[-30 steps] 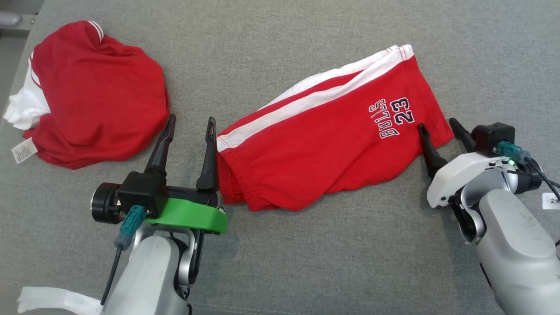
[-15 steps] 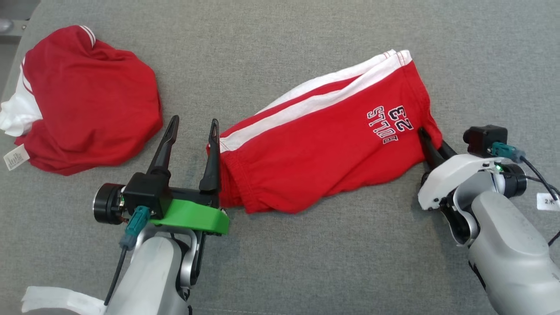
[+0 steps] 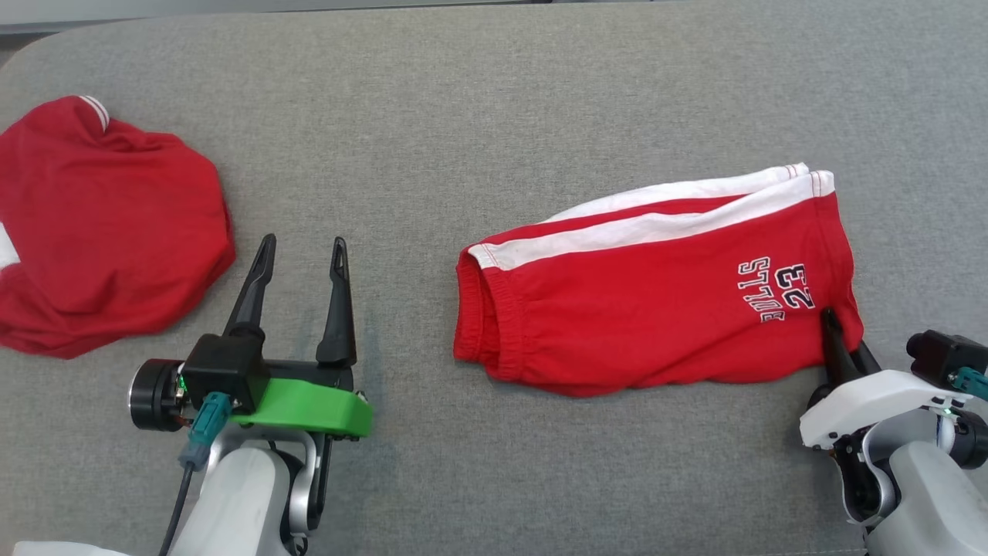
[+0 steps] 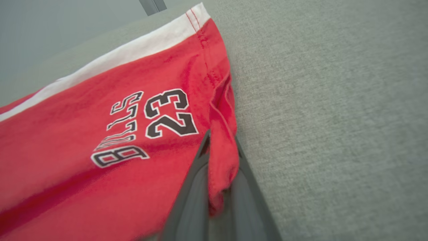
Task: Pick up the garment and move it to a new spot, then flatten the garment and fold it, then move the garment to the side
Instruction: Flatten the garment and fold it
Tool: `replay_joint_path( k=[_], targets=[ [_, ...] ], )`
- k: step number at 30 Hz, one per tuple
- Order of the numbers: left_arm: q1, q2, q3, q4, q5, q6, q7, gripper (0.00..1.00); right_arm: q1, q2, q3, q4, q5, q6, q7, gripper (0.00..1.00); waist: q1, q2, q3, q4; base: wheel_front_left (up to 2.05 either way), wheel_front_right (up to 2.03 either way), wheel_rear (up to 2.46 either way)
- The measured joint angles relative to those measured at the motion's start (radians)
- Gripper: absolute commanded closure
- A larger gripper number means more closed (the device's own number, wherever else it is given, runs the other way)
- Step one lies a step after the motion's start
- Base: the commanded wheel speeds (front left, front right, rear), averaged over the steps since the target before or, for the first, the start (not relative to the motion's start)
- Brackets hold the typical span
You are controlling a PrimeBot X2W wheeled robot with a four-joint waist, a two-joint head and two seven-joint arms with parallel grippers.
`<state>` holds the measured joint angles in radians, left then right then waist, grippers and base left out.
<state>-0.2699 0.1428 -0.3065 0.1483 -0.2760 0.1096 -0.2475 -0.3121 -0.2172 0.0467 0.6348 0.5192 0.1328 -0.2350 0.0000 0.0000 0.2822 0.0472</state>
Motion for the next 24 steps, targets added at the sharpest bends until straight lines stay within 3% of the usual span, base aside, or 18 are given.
replay_joint_path(
  k=[9, 16, 24],
  targets=[
    [0.014, 0.009, -0.002, -0.019, -0.008, 0.006, 0.016, 0.0, 0.04, 0.033, -0.051, -0.096, -0.051, -0.001, 0.033, 1.0, 0.0, 0.0, -0.021, -0.039, 0.0, 0.0, 0.0],
    [0.025, 0.016, -0.013, -0.022, -0.021, 0.005, 0.025, 0.0, -0.001, 0.095, 0.091, -0.338, -0.125, -0.002, 0.121, 1.0, 0.0, 0.0, -0.057, -0.034, 0.0, 0.0, 0.0],
    [0.036, 0.01, -0.027, -0.019, -0.022, 0.01, 0.026, 0.0, -0.006, 0.151, 0.268, -0.453, -0.126, -0.002, 0.199, 1.0, 0.0, 0.0, -0.08, 0.002, 0.0, 0.0, 0.0]
  ],
)
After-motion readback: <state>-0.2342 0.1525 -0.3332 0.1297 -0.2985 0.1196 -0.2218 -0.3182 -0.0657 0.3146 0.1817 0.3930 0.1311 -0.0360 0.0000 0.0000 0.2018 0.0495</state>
